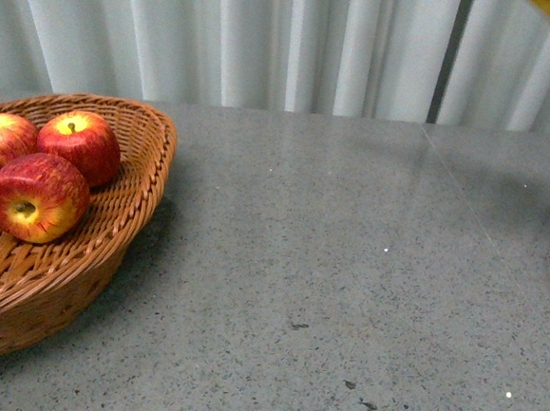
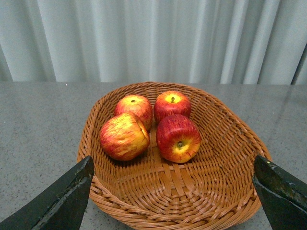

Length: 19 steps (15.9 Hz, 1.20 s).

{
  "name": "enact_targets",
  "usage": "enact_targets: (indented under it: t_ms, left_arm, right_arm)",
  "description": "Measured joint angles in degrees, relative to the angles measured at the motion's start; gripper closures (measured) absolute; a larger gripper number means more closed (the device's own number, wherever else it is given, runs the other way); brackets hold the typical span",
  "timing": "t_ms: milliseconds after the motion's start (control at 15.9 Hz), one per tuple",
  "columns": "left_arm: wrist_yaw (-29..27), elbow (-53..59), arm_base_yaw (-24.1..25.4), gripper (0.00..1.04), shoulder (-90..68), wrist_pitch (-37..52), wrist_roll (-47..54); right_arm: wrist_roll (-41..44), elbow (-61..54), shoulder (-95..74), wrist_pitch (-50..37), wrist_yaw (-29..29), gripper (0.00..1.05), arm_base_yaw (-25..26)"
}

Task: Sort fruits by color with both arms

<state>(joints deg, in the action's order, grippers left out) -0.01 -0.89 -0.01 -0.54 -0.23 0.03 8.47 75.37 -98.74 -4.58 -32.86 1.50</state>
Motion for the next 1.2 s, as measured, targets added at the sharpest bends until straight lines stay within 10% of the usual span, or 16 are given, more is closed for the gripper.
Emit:
enact_targets:
  t_ms: [629,1195]
  left_arm:
    - [0.0,0.0,0.0,0.07,0.0,0.0,0.0]
    - [0.0,0.0,0.0,0.07,0.0,0.0,0.0]
  right_arm:
    - [8.6,-17.2,12.6,13.0,-1.2,0.67,29.5]
    - [4.1,-18.2,19.5,9.7,-5.5,0.07,28.8]
